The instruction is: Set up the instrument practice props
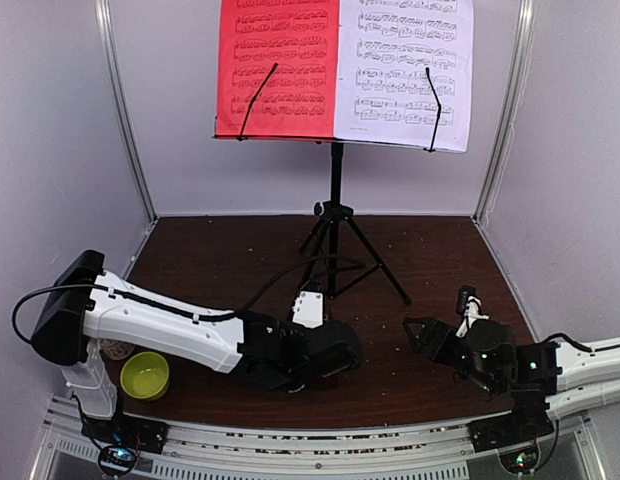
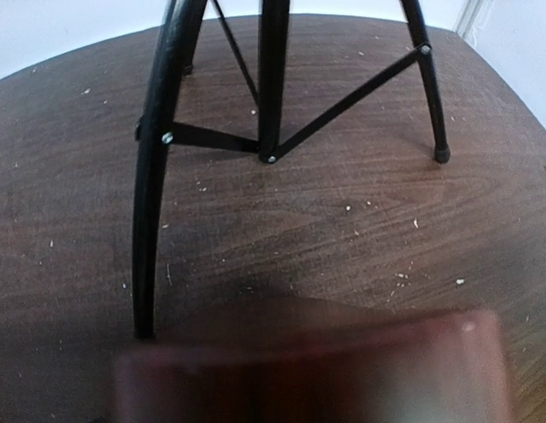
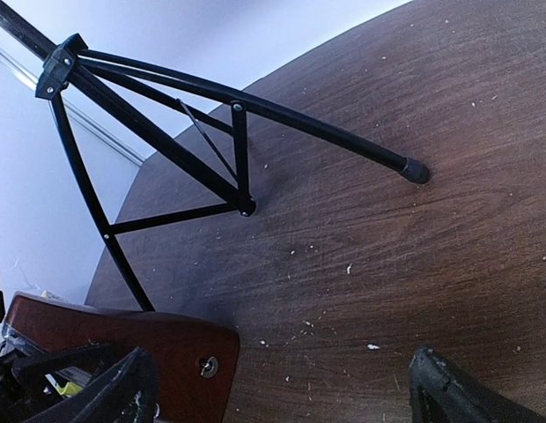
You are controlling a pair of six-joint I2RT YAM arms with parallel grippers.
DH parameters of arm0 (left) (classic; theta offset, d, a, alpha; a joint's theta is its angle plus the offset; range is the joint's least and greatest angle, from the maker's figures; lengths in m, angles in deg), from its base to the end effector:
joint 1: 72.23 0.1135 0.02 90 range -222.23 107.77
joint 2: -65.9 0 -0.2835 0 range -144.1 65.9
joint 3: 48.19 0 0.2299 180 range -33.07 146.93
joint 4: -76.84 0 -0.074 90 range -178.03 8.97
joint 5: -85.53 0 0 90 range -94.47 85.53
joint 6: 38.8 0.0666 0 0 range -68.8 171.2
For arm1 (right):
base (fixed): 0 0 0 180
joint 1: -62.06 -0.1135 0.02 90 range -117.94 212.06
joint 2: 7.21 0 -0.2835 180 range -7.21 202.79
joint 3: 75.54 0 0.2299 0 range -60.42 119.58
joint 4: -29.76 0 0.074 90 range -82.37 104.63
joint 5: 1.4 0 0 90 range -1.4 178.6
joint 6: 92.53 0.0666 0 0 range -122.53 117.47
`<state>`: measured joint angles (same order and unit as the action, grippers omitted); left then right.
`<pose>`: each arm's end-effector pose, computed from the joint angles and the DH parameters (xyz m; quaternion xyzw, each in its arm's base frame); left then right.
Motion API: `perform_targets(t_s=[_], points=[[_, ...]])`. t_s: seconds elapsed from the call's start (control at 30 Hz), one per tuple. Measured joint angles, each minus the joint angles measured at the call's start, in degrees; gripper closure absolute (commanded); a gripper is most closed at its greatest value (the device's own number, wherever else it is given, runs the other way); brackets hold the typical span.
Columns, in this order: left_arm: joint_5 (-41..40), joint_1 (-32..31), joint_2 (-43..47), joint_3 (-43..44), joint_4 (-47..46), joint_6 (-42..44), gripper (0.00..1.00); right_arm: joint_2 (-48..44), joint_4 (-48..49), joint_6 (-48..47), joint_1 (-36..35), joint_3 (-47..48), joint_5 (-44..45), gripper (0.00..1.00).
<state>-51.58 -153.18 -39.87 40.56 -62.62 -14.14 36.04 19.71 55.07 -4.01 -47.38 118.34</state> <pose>0.1081 -0.3685 0.2183 0.0089 0.8872 -0.1338 0.4415 0.0930 0.1281 0.1919 0.0770 0.8237 0.3547 0.4356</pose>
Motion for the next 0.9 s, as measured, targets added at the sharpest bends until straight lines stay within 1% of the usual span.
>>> perform_targets(t_s=[0.03,0.07,0.1,0.27,0.37,0.5,0.6,0.7,0.9], points=[[0.0,0.0,0.0,0.0,-0.3,0.4,0.49,0.2,0.3,-0.2,0.0,0.0,-0.2,0.0],[0.1,0.1,0.2,-0.3,-1.0,1.2,0.51,0.4,1.1,-0.4,0.0,0.0,-0.6,0.0],[0.1,0.1,0.4,-0.8,-1.9,1.8,0.55,0.5,1.7,-0.7,0.0,-0.1,-1.0,0.0],[1.1,0.2,2.4,-4.3,-7.5,7.8,0.62,1.1,8.6,-4.0,0.0,-3.0,-4.2,0.04],[1.4,-0.3,3.0,-5.2,-10.6,15.5,0.63,3.0,13.9,-8.0,0.0,-5.7,-7.1,0.07],[1.3,-1.4,3.7,-5.2,-13.7,27.5,0.68,6.3,20.1,-12.5,0.0,-7.1,-11.0,0.12],[0.9,-2.0,5.1,-5.0,-13.8,33.9,0.69,9.4,25.7,-16.5,0.0,-7.1,-14.1,0.17],[0.1,-2.1,6.7,-3.6,-12.2,37.9,0.69,12.4,31.4,-21.4,0.0,-7.6,-15.3,0.23],[-0.5,-2.0,9.3,3.2,-5.7,41.4,0.72,19.4,39.9,-33.3,-1.7,-7.3,-14.6,0.3]])
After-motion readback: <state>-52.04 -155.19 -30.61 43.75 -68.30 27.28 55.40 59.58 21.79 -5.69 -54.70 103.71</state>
